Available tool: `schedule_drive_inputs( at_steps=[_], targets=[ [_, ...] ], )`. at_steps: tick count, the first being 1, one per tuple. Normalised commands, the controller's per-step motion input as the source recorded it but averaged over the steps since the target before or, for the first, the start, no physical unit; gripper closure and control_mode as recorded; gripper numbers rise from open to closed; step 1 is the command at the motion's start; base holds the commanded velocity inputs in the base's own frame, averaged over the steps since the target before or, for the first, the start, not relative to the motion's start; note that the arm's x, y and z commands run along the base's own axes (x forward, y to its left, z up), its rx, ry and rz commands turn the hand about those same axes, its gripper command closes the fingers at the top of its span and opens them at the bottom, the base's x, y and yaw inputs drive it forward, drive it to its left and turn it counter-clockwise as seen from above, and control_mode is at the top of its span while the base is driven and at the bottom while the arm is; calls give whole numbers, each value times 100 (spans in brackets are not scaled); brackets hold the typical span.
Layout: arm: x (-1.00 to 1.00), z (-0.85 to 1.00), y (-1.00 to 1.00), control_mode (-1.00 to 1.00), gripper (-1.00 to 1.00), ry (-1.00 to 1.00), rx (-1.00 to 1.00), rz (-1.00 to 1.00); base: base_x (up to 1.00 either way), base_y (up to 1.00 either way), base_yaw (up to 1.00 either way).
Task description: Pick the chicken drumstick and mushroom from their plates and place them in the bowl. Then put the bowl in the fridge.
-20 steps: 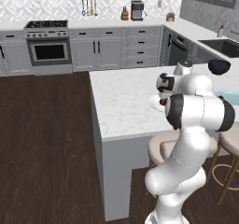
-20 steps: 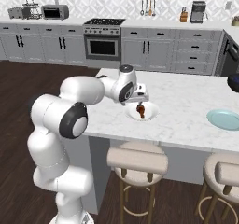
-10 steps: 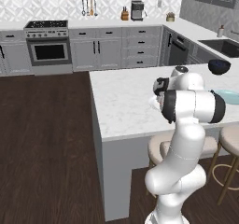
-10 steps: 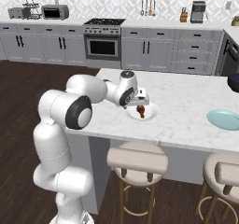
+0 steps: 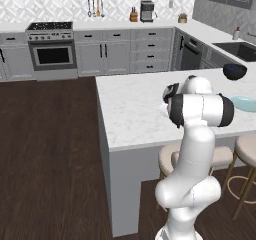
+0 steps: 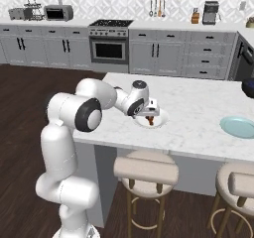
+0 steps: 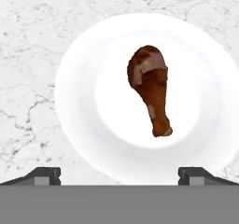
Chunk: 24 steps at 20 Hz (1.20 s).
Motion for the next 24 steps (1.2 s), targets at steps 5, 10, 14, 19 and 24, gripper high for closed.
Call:
schedule_drive_inputs(
  at_steps=[5,10,14,19,24],
  targets=[
    [8,-20,-17,-100,-100,0,0,1,0,0,0],
    [17,-13,-1,-100,-100,0,0,0,0,0,0],
    [26,-18,0,-100,-100,0,0,0,0,0,0],
    [31,-5,0,-100,-100,0,0,0,0,0,0],
    [31,-13,0,-100,-100,1,0,0,0,0,0]
  ],
)
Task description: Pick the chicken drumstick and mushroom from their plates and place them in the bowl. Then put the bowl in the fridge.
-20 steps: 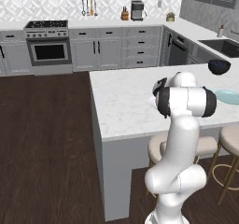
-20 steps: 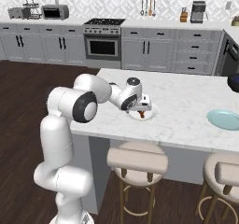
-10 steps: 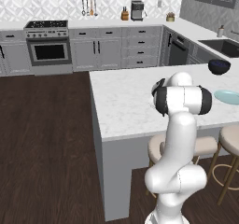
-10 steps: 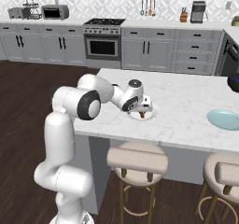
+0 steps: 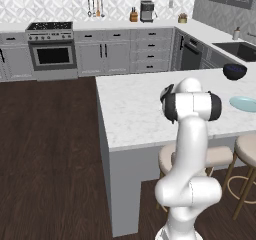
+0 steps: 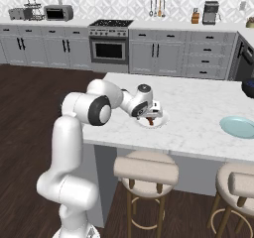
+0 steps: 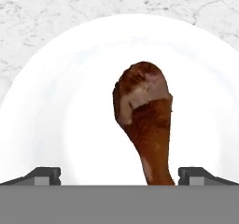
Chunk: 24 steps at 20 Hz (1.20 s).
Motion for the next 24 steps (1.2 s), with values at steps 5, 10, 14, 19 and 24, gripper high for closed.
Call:
schedule_drive_inputs(
  at_steps=[5,10,14,19,24],
  targets=[
    [24,-28,0,-100,-100,5,-1,0,0,0,0],
    [10,-15,0,-100,100,1,-1,0,0,0,0],
    [0,0,0,-100,100,-1,0,0,0,0,0],
    [-2,5,0,-100,100,-5,0,0,0,0,0],
    [-30,88,15,-100,100,-2,0,0,0,0,0]
  ],
)
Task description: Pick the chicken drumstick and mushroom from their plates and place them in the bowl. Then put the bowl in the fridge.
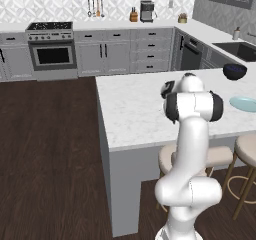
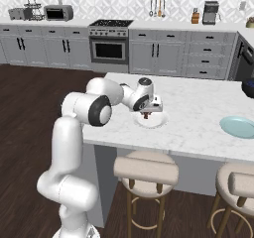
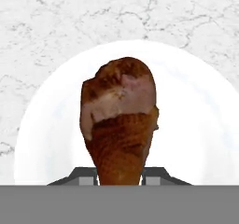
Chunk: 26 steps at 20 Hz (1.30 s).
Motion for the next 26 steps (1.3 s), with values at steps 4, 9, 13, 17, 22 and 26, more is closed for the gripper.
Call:
schedule_drive_inputs(
  at_steps=[4,9,13,17,22,26],
  targets=[
    [-54,100,46,-100,100,-2,-3,0,0,0,0],
    [-96,100,54,-100,100,0,-4,0,0,0,0],
    [-100,88,43,-100,100,0,-4,0,0,0,0],
    [-100,40,13,-100,100,-12,-6,0,0,0,0],
    [-34,2,3,-100,100,-8,-3,0,0,0,0],
    [-8,0,0,100,100,0,0,0,-33,-15,0]
  ],
)
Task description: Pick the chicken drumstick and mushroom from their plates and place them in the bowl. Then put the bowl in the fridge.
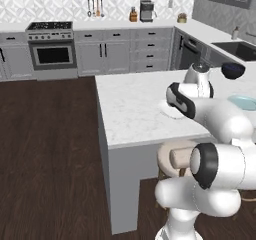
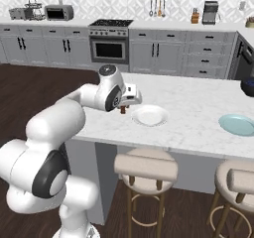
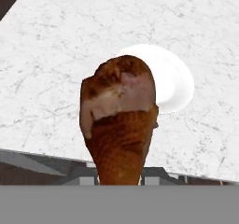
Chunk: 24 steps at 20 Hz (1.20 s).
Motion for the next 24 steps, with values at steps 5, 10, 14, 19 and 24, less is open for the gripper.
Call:
schedule_drive_inputs(
  at_steps=[5,10,14,19,24],
  targets=[
    [0,0,0,100,100,0,0,0,-45,-87,-1],
    [0,0,0,100,100,0,0,0,-7,-100,-2],
    [0,0,0,100,100,0,0,0,0,-100,-8],
    [0,0,0,100,100,0,0,0,3,-100,-10],
    [0,0,0,100,100,0,0,0,24,-100,-15]
  ],
)
